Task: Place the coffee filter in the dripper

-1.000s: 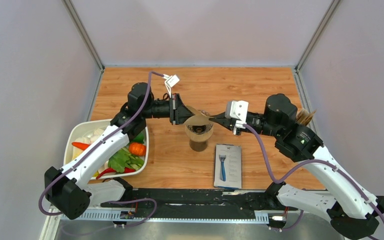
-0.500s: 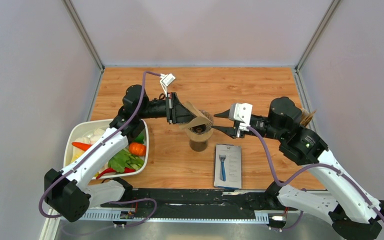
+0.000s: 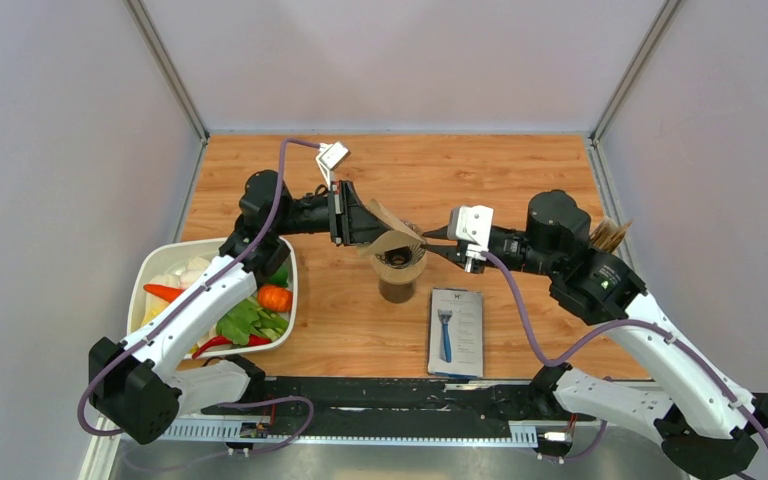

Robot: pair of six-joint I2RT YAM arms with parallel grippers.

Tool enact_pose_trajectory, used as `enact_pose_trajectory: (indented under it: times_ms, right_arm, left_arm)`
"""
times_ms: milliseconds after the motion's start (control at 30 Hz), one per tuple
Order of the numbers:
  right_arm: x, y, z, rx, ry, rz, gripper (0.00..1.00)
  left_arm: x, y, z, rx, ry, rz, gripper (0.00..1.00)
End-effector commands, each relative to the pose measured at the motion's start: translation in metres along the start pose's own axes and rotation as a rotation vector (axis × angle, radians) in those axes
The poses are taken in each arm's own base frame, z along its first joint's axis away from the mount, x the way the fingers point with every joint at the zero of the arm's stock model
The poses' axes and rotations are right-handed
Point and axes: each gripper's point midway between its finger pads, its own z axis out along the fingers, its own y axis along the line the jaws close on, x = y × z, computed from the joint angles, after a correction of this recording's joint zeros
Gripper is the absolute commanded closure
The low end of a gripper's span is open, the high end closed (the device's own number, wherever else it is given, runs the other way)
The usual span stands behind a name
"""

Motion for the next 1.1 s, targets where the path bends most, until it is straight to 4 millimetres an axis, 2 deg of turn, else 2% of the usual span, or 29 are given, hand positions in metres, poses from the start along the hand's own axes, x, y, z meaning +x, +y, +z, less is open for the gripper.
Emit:
enact_pose_trajectory:
  times_ms: [0, 67, 300, 533, 567, 667, 833, 933, 1067]
  right_arm:
    - [-0.011, -0.012, -0.004, 0.049, -0.013, -0.052, 0.87]
    - [-0.009, -0.014, -0.004, 0.062, -0.004, -0.058, 1.0]
    - [0.008, -0.011, -0.003, 0.028, 0.085, -0.058, 1.0]
    - [0.019, -0.009, 0.001, -0.002, 0.136, -0.046, 1.0]
    - [0.02, -0.009, 0.001, -0.003, 0.14, -0.046, 1.0]
    - [0.022, -0.01, -0.001, 0.007, 0.149, -0.048, 1.0]
    - [0.024, -0.013, -0.006, 0.04, 0.167, -0.057, 1.0]
    - [0.025, -0.013, -0.008, 0.04, 0.171, -0.063, 1.0]
    - [0.025, -0.011, -0.006, 0.026, 0.169, -0.061, 1.0]
  left_arm:
    - [-0.002, -0.014, -0.003, 0.046, 0.001, 0.045, 1.0]
    - [-0.001, -0.014, -0.003, 0.045, 0.002, 0.044, 1.0]
    - [-0.004, -0.017, -0.002, 0.034, 0.011, 0.084, 1.0]
    - [0.007, -0.014, 0.002, -0.005, 0.07, 0.132, 1.0]
    - [0.007, -0.013, 0.002, -0.013, 0.07, 0.13, 0.99]
    - [0.007, -0.013, 0.0, -0.024, 0.075, 0.156, 0.85]
    - [0.008, -0.007, -0.004, -0.069, 0.081, 0.151, 0.7]
    - [0.006, -0.005, -0.005, -0.085, 0.072, 0.157, 0.67]
    - [0.002, -0.003, -0.003, -0.095, 0.059, 0.149, 0.74]
